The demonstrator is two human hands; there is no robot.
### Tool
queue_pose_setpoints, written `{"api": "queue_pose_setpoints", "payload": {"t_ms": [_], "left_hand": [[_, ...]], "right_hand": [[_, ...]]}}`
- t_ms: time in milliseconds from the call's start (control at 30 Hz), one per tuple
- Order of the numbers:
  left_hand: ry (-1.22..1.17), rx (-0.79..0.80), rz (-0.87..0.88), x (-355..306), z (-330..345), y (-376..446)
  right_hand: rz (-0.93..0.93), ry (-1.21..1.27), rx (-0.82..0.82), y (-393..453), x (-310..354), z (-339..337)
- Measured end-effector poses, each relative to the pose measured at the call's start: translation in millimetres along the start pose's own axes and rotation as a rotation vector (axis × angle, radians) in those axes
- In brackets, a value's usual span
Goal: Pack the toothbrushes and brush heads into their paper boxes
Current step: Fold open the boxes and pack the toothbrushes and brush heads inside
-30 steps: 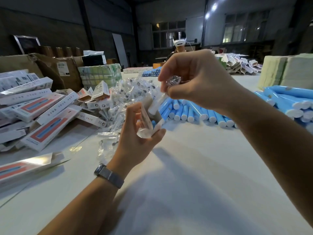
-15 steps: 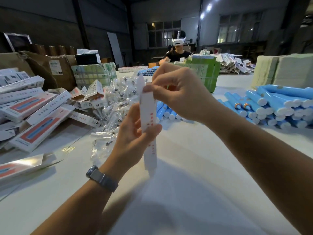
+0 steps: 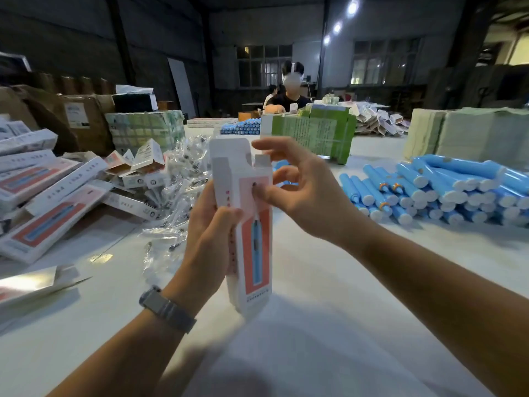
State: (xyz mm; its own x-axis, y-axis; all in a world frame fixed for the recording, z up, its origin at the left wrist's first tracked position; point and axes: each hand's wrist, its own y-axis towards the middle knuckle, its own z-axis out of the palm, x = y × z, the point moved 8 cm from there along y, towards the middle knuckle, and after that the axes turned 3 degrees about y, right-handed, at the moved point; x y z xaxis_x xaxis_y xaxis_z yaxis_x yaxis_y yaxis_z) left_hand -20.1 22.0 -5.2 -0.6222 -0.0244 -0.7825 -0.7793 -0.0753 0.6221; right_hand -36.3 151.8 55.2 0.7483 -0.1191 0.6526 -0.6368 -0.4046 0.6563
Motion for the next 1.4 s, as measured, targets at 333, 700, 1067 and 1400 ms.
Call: {"api": "queue_pose_setpoints", "payload": {"t_ms": [333, 700, 1067, 1400], "left_hand": [[0.018, -0.021, 0.188, -22, 17, -11], [0.068, 0.047, 0.185, -18, 23, -13], [0.005, 0.07, 0.18, -12, 29, -12], [0.1, 0.089, 0.2, -12, 29, -12]], "right_hand": [[-0.06, 0.254, -0.047, -19, -7, 1], [-0.075, 0.167, -0.191, -25, -9, -17], [-0.079, 0.134, -0.201, -24, -9, -24], [-0.192, 0.117, -0.181, -20, 17, -33]]}}
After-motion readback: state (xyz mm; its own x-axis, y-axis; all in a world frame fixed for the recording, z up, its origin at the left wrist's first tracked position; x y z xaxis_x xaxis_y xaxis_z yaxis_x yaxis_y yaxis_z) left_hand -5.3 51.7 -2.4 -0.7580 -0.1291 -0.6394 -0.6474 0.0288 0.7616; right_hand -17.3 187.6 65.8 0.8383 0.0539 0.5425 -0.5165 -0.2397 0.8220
